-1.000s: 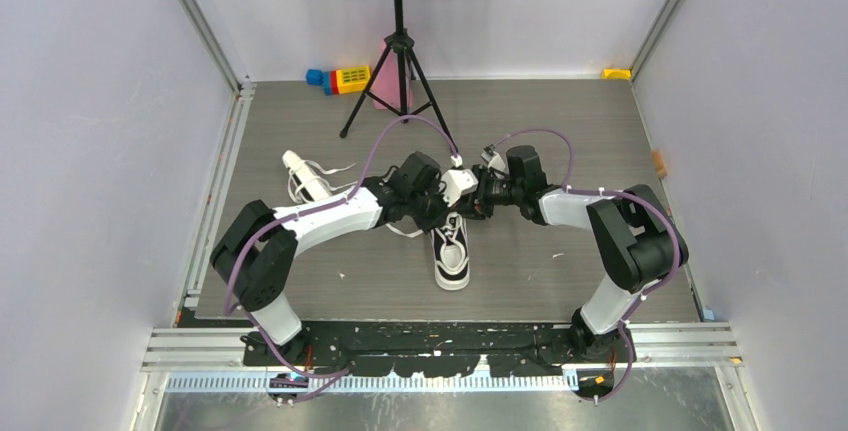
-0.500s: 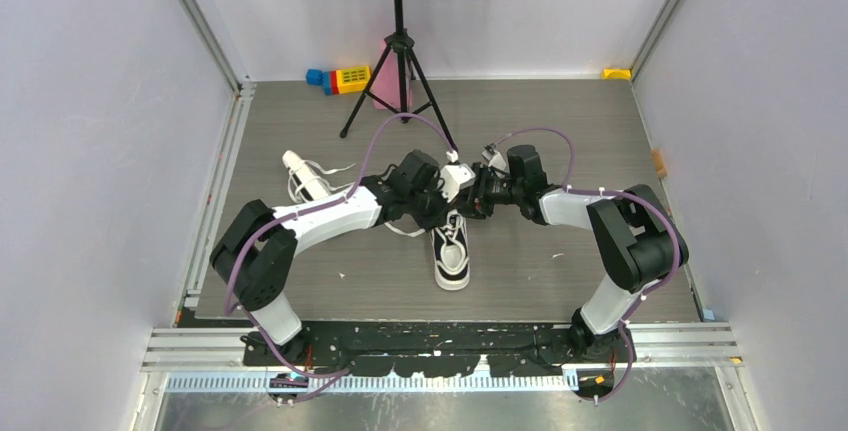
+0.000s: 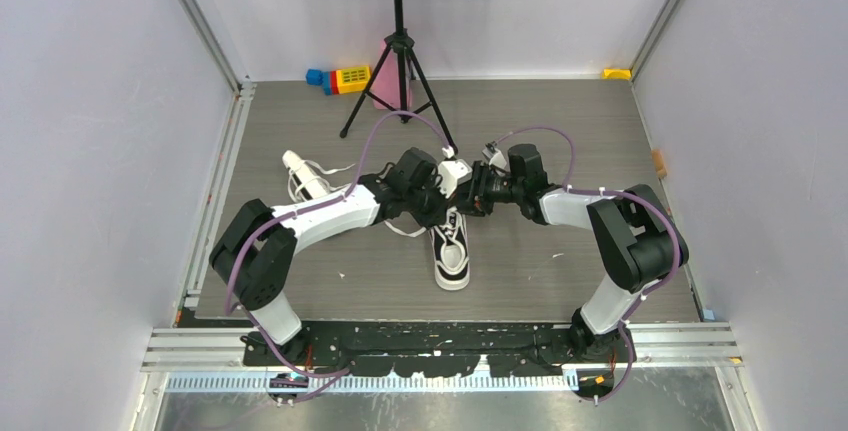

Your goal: Tie the shoes

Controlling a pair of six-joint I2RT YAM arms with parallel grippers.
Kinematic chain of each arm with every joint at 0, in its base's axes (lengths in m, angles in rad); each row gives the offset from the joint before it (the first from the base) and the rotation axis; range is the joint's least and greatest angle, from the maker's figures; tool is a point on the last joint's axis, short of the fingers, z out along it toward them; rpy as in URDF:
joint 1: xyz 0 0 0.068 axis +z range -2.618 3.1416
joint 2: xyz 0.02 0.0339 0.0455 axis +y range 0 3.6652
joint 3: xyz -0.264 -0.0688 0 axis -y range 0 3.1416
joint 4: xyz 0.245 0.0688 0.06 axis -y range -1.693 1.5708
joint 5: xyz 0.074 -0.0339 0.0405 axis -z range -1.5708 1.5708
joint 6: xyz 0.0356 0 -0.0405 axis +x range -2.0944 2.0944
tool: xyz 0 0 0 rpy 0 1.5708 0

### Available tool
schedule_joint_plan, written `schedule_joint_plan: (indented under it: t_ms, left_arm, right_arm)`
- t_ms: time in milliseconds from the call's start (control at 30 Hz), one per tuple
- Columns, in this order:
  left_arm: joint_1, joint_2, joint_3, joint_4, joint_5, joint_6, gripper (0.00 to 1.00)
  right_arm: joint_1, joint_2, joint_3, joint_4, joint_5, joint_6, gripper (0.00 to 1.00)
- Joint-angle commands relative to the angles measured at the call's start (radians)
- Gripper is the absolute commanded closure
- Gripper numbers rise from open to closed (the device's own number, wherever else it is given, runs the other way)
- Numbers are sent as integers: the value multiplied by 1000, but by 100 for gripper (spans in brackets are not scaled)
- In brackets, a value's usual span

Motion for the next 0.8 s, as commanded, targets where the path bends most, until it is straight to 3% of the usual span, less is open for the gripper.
schedule_joint_plan:
  t_ms: [0,633,767]
  left_arm:
    - [15,-5,44,55,-18,-15,100]
    - [23,18,92,46,-12,-43,100]
    - [23,30,116,16,-25,-61,100]
  right_arm:
    - [14,-9,21,47,-49,18,60]
    - [16,1,4,64,-42,32,67]
    - [15,-3,-1,64,-39,32,75]
